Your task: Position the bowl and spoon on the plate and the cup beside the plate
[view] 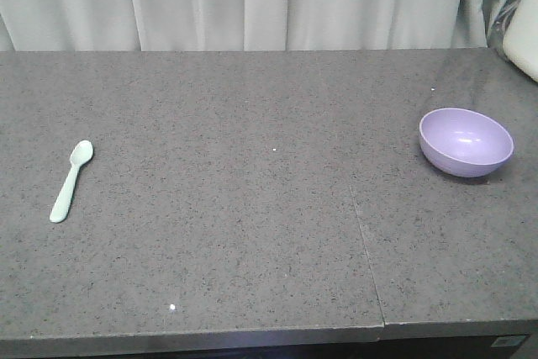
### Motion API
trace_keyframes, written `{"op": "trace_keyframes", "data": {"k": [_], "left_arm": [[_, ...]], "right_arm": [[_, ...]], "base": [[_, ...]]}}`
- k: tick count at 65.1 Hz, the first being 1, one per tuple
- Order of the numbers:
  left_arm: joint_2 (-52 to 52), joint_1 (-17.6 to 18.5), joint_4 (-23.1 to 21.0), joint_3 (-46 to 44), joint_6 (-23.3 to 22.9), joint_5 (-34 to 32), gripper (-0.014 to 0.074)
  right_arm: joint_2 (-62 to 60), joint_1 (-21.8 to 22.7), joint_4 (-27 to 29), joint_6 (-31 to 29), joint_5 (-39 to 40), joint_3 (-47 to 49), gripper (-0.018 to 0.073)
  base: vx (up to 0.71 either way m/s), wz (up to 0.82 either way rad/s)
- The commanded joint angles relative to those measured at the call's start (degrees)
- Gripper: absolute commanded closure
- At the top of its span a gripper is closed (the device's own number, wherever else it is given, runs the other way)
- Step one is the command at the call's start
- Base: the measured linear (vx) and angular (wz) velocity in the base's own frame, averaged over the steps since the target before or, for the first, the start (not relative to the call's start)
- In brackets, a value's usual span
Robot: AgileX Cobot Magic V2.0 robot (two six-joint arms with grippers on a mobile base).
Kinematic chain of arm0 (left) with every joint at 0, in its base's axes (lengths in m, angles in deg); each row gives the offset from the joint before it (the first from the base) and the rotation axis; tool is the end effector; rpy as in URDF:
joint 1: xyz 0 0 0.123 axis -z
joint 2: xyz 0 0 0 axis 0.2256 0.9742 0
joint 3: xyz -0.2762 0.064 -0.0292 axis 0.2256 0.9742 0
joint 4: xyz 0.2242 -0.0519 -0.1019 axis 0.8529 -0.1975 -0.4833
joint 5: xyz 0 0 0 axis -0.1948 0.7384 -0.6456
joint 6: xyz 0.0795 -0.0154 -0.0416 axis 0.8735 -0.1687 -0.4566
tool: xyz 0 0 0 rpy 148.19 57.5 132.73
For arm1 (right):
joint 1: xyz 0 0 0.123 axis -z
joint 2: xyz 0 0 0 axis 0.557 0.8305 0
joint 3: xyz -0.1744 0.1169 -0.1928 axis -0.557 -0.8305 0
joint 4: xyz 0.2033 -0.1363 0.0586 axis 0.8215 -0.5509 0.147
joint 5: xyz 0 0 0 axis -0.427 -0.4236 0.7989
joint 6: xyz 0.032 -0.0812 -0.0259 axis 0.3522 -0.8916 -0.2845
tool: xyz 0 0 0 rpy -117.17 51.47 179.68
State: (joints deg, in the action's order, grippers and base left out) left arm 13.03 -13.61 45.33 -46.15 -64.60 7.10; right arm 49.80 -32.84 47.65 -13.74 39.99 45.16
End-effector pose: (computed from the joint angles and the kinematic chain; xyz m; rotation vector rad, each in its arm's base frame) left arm 0.0567 0.0003 0.1983 -0.0287 1.5764 -0.0177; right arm 0.0569 -0.0015 0.1998 0.0330 1.5452 -0.0012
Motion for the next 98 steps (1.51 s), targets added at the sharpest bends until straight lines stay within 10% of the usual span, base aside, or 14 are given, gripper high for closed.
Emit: {"op": "trace_keyframes", "data": {"k": [1,98], "left_arm": [[-0.96,-0.13,-0.06,1.75,-0.48,-3.87,0.0602],[-0.96,-0.13,-0.06,1.75,-0.48,-3.87,0.0602]], "right_arm": [[-0.79,0.36,-0.56,-0.34,4.2,-0.76,0.0561],[-0.79,0.36,-0.56,-0.34,4.2,-0.76,0.0561]], "base": [[0.02,0.01],[0.0,0.0]]}}
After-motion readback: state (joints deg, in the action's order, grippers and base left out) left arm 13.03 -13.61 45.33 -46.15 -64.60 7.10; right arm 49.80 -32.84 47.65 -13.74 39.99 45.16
